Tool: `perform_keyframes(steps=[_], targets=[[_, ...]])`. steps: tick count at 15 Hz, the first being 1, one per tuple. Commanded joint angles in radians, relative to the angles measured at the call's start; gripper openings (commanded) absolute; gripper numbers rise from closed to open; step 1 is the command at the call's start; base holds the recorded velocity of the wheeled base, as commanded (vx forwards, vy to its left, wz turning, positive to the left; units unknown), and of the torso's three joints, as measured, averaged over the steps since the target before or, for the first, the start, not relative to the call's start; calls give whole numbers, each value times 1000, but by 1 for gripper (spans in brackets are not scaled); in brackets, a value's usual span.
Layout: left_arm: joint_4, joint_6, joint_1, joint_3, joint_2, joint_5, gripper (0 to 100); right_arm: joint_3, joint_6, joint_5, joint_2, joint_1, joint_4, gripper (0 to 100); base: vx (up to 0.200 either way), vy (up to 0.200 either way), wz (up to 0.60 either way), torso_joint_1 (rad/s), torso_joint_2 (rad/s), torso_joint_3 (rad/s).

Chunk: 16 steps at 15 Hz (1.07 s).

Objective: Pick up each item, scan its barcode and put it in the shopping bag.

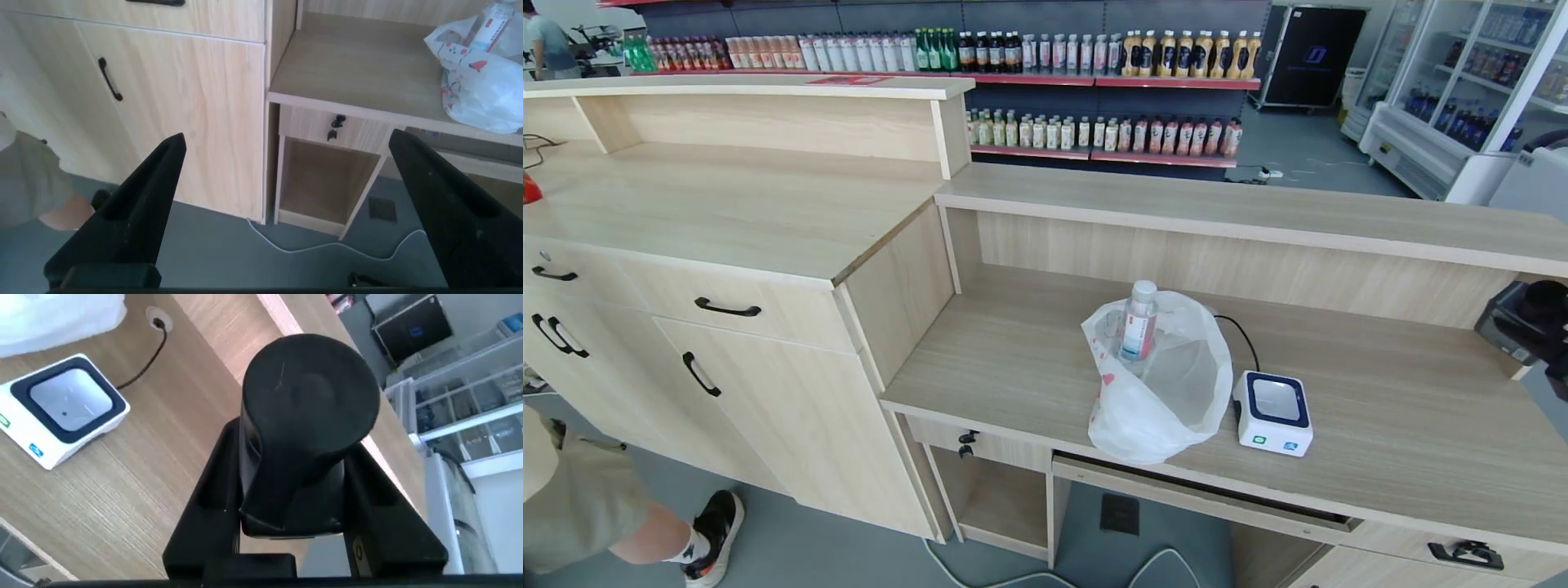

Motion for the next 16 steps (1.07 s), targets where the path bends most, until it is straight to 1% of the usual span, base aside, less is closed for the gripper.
perform_keyframes(steps=[1,2,5,6,8,10,13,16], targets=[[0,-1,0,0,0,0,100,20,-14,4,35,-3,-15,0,0,0,600,7,2,-2],[0,1,0,0,0,0,100,57,-64,-1,64,-5,-77,0,0,0,600,-2,-2,2],[0,1,0,0,0,0,100,52,-94,7,140,0,-167,0,0,0,600,1,2,1],[0,1,0,0,0,0,100,51,-129,39,196,0,-207,0,0,0,600,22,7,-2],[0,1,0,0,0,0,100,48,-219,131,278,-2,-227,0,0,0,0,0,0,0],[0,1,0,0,0,0,100,49,-301,197,353,-12,-244,0,0,0,0,0,0,0],[0,1,0,0,0,0,100,54,-368,240,420,-35,-278,0,0,0,0,0,0,0],[0,1,0,0,0,0,100,45,-388,284,480,-35,-285,0,0,0,0,0,0,0]])
